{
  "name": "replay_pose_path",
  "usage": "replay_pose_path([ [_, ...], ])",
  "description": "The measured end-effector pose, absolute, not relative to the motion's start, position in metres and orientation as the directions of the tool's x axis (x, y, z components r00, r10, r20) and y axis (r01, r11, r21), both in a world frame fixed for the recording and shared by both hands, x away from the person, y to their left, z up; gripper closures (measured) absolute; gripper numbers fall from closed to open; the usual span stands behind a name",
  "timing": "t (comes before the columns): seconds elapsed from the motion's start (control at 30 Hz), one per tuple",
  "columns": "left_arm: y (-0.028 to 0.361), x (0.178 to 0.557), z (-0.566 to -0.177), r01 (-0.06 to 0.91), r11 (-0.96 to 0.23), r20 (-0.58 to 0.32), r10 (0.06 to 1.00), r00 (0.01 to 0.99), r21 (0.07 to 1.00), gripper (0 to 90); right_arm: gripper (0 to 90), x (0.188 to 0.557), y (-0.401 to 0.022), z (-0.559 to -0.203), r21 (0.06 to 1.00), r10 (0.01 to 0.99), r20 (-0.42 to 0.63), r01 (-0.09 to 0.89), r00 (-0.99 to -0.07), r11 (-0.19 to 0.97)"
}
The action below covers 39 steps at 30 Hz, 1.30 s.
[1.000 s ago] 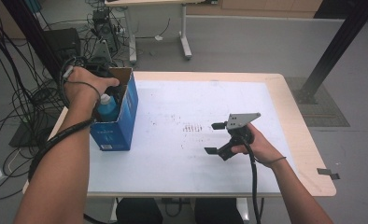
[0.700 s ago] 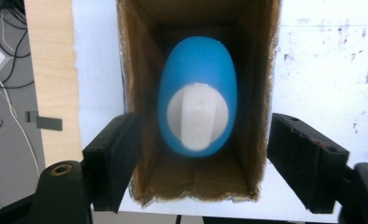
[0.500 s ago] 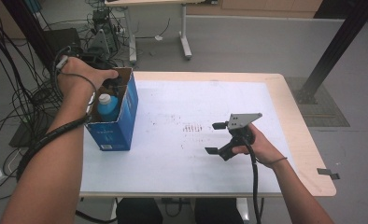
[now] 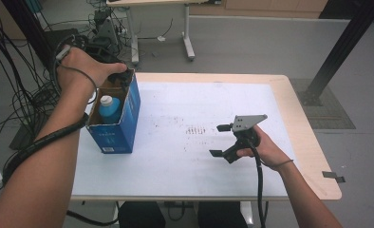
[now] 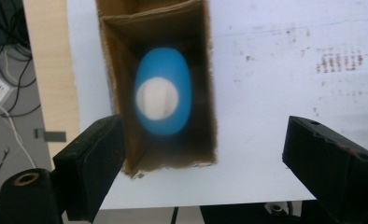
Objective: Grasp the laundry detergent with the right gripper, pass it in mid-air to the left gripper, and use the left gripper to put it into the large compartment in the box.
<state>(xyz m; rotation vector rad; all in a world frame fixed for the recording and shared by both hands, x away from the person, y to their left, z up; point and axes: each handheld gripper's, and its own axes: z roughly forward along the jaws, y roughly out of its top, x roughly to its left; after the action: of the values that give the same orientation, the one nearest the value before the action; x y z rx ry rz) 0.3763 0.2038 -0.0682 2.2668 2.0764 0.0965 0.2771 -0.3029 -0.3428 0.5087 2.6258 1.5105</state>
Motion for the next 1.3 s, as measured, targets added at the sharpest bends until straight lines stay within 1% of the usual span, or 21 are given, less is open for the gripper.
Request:
replay_pose_path([
  [0.23,0.188,0.371,-0.063,0.983,-0.148,-0.023,0.988,0.152,0.109,10.0,3.9,0.277,-0.305,-0.341,0.846,0.333,0.104,0.259,-0.937,0.466],
  [0.47,0.17,0.368,-0.065,0.972,-0.206,-0.053,0.976,0.213,0.118,7.9,3.8,0.275,-0.312,-0.339,0.835,0.369,0.117,0.292,-0.922,0.466],
  [0.67,0.152,0.364,-0.068,0.954,-0.27,-0.047,0.96,0.278,0.128,6.8,3.7,0.273,-0.317,-0.335,0.825,0.403,0.126,0.321,-0.907,0.465],
  [0.97,0.127,0.358,-0.082,0.927,-0.344,-0.07,0.932,0.356,0.148,6.8,3.1,0.271,-0.326,-0.326,0.805,0.455,0.143,0.37,-0.879,0.463],
  [1.0,0.121,0.356,-0.088,0.921,-0.359,-0.081,0.924,0.374,0.153,6.8,3.0,0.272,-0.327,-0.326,0.804,0.457,0.141,0.371,-0.878,0.464],
  [1.3,0.095,0.352,-0.113,0.888,-0.438,-0.091,0.887,0.452,0.136,7.1,2.8,0.273,-0.336,-0.315,0.776,0.5,0.165,0.424,-0.85,0.467],
])
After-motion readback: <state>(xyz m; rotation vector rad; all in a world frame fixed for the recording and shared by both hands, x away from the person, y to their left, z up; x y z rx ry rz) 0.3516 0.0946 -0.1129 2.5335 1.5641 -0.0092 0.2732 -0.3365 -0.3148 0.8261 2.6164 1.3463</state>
